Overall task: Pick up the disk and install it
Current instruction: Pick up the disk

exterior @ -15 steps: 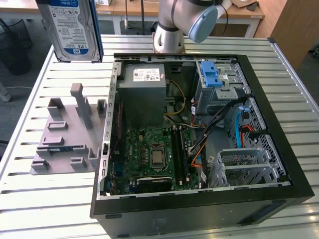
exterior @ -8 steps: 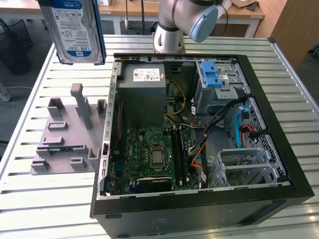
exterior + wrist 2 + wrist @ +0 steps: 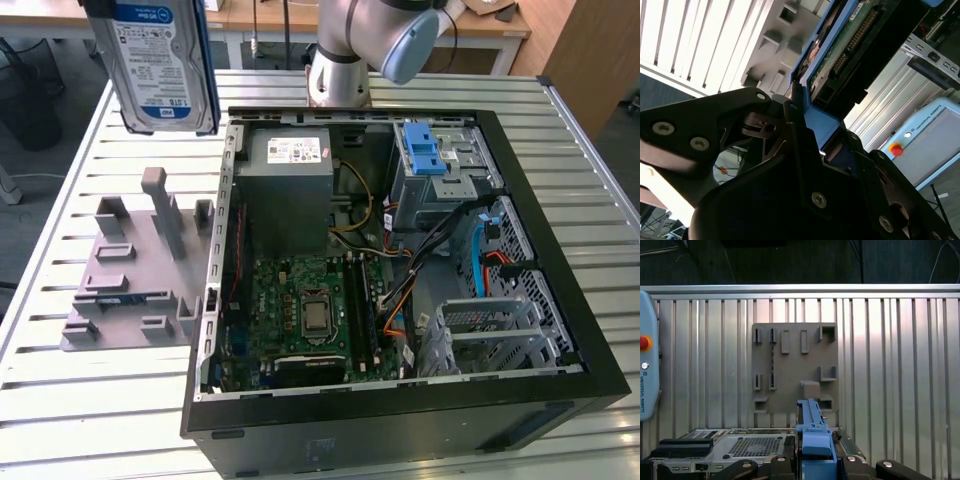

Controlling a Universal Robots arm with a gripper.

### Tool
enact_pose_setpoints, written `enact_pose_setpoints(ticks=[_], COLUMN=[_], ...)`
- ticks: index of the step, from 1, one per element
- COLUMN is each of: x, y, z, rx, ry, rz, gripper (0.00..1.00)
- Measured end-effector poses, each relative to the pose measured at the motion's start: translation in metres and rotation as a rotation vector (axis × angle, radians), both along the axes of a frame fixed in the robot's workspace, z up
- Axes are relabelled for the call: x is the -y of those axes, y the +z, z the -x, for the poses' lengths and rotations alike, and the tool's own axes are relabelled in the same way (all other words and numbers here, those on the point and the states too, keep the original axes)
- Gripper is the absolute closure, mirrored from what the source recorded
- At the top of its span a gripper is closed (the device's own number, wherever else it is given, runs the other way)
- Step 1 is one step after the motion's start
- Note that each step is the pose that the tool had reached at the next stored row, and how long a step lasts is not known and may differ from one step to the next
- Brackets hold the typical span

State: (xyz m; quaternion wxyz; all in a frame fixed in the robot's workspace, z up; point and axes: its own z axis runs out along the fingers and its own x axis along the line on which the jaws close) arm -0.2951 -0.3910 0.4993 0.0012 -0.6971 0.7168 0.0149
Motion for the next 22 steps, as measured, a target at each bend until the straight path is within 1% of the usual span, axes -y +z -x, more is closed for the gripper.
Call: enact_pose_setpoints(ticks=[14,22], x=[0.0113,0.0168], y=[0.0,0.0], z=[-0.0189,-0.0303], rx=[-0.0022,-0.0033], ry=[-0.001,-0.001], rz=[0.0,-0.0001], gripper=[0.64,0.64])
